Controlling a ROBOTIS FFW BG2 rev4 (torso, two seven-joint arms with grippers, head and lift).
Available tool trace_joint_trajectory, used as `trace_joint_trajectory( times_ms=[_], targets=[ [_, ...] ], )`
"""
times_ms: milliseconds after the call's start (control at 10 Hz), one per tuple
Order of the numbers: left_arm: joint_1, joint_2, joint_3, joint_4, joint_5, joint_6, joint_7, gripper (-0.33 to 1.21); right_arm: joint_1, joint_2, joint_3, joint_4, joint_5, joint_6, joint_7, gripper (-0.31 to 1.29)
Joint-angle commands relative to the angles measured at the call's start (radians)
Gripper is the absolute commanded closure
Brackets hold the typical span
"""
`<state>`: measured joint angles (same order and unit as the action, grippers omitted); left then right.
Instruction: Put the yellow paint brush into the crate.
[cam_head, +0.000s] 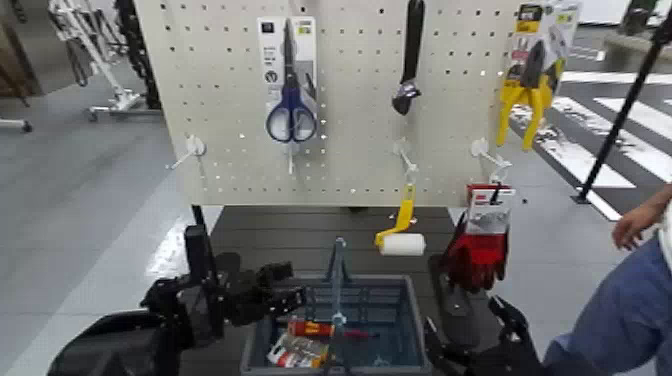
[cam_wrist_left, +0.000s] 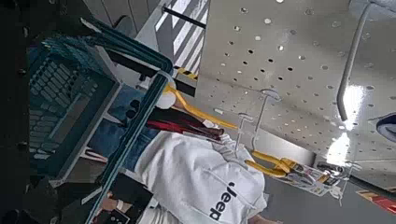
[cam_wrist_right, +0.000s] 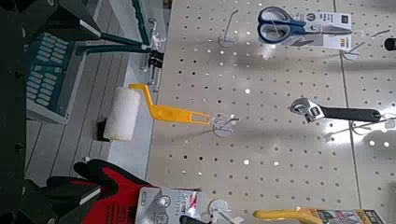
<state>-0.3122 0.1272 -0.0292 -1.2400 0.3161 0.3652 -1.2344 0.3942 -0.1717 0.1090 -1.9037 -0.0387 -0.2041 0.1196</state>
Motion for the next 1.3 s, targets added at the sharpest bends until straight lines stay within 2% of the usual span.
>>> trace_joint_trajectory(
  times_ms=[100, 400, 800, 1000, 1300],
  targets=[
    [0.001, -0.001, 0.003, -0.009, -0.012, 0.000, 0.001, -0.05, 0.003, 0.000, -0.002, -0.002, -0.001, -0.003, 0.000, 0.15],
    [0.028, -0.006, 0.012, -0.087, -0.060, -0.002, 0.041, -0.04, 0.009, -0.003, -0.006, -0.009, -0.004, -0.003, 0.000, 0.15],
    [0.157, -0.018, 0.060, -0.283, -0.127, 0.009, 0.190, -0.01, 0.021, -0.012, -0.011, -0.032, -0.013, 0.022, 0.003, 0.14],
    [0.239, -0.031, 0.086, -0.391, -0.172, 0.001, 0.291, 0.00, 0.029, -0.014, -0.014, -0.037, -0.017, 0.022, 0.005, 0.14],
    [0.395, -0.054, 0.077, -0.498, -0.166, -0.129, 0.520, 0.03, 0.040, -0.014, -0.028, -0.041, -0.020, 0.022, 0.012, 0.14]
  ],
)
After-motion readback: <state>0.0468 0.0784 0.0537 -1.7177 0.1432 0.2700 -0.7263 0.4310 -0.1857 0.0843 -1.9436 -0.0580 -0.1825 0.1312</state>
